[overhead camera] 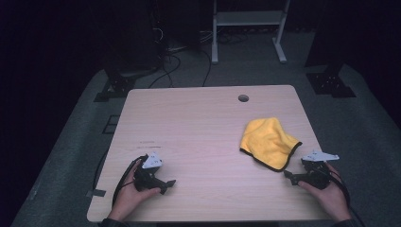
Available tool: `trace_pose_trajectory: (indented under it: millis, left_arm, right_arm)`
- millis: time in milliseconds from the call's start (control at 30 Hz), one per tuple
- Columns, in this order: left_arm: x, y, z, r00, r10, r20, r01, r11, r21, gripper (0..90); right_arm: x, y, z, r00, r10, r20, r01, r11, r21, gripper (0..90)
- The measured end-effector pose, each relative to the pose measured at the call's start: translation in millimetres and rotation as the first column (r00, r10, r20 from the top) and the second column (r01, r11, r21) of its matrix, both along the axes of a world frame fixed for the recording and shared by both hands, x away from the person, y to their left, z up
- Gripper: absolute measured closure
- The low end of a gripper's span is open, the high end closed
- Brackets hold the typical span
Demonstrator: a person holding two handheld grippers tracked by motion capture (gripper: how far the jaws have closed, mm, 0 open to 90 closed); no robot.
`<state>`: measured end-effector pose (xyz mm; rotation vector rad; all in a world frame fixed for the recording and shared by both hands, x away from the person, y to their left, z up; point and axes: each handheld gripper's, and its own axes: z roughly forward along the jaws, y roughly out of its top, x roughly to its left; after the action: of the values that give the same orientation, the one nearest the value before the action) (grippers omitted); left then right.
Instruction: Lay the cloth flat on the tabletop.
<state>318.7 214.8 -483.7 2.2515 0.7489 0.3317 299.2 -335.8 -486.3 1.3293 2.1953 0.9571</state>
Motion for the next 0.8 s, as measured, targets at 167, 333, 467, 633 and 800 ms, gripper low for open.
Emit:
trace_pose_trajectory:
  millis: [167, 333, 467, 633, 800]
  left_arm:
    - [0.0, -0.2, -0.1, 1.0000, 0.002, 0.000, -0.002, 1.0000, -0.002, 0.0]
    - [0.0, -0.1, -0.1, 1.0000, 0.002, 0.000, -0.002, 1.0000, -0.001, 0.0]
    - [0.0, -0.1, -0.1, 1.0000, 0.002, 0.001, -0.002, 1.0000, -0.001, 0.0]
    - [-0.1, 0.0, 0.0, 1.0000, 0.003, -0.002, -0.003, 1.0000, 0.001, 0.0]
    - [-0.1, 0.0, 0.0, 1.0000, 0.003, -0.002, -0.003, 1.0000, 0.001, 0.0]
  right_arm:
    - [0.6, -3.4, 5.7, 0.9994, -0.001, -0.036, 0.001, 1.000, 0.009, 22.0]
    - [-3.7, -3.6, 17.1, 0.9999, -0.003, -0.016, 0.003, 1.000, 0.023, 22.7]
    - [-6.3, 4.1, 37.2, 0.9989, 0.023, 0.040, -0.024, 0.999, 0.026, 21.3]
    - [3.5, 9.0, 56.9, 0.9961, 0.035, 0.082, -0.038, 0.999, 0.034, 16.6]
    - [17.6, 14.0, 68.5, 0.9938, 0.046, 0.101, -0.050, 0.998, 0.037, 15.4]
